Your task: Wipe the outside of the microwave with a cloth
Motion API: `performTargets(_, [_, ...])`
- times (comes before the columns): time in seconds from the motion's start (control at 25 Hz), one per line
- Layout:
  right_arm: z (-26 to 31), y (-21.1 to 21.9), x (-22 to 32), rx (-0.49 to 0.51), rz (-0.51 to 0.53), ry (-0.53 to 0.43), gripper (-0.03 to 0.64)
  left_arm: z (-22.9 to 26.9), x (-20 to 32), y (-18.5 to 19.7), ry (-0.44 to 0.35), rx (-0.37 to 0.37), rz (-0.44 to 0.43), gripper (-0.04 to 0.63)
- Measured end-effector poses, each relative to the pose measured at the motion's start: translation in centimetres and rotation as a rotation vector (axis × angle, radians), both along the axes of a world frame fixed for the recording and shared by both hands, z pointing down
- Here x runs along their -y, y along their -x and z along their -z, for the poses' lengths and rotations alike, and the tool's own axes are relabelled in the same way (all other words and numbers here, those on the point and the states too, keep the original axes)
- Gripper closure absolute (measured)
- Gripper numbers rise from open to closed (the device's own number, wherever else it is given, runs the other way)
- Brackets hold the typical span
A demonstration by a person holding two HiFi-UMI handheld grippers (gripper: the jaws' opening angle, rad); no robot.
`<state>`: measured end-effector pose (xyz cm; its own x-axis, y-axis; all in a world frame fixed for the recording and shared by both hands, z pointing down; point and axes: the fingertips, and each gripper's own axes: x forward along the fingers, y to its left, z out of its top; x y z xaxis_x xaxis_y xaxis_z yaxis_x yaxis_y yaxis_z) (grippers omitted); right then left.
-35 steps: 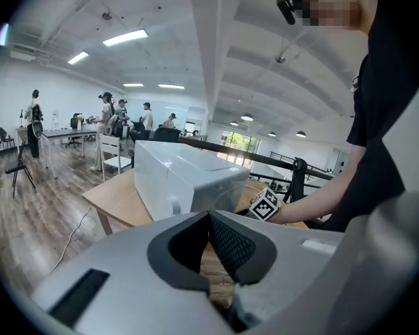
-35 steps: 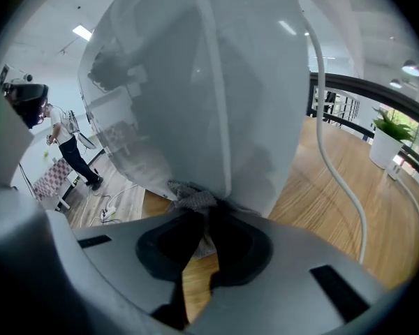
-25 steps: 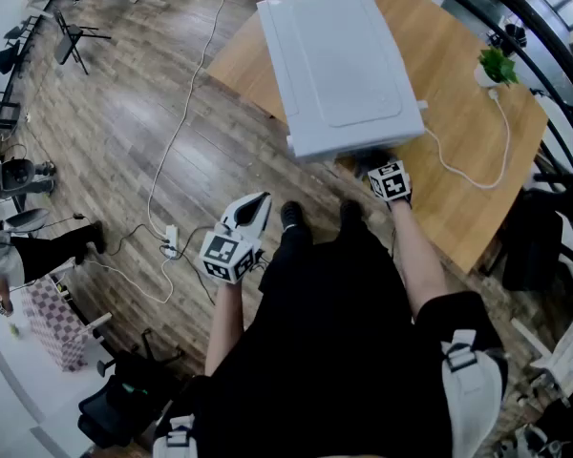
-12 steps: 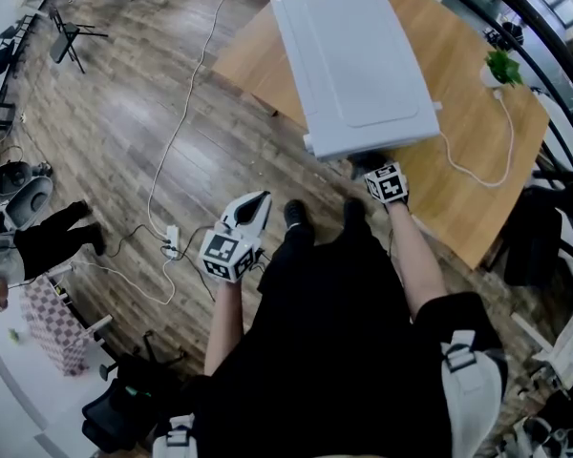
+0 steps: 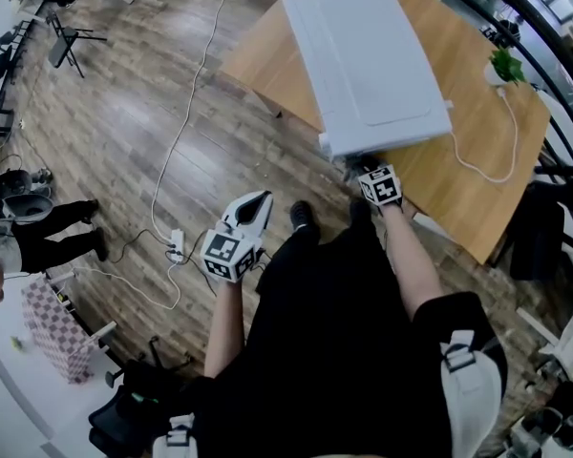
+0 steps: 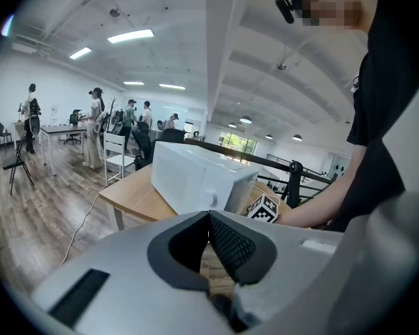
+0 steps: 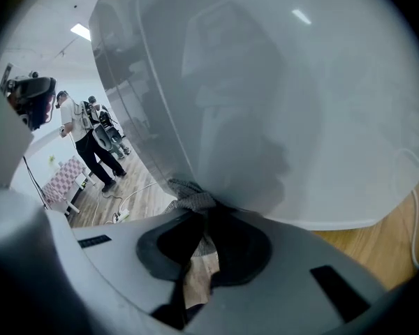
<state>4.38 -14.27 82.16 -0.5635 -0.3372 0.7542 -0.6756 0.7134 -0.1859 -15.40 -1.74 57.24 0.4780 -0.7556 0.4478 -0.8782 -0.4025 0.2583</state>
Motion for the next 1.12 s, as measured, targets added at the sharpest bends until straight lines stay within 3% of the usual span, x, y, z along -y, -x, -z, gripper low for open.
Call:
performTargets(0.64, [0.7,6.2,-2.3,0.032,-0.060,-0.056,0.580,-1.0,-1.1,4.6,-0.033,0.005,-0.092,0.594])
performTargets(1.12, [2.2,4.7,-5.1,0.076,-0.163,-0.082,0.580,-2.6,-0.6,6.1,-0.033,-0.007,-0.181,0.594])
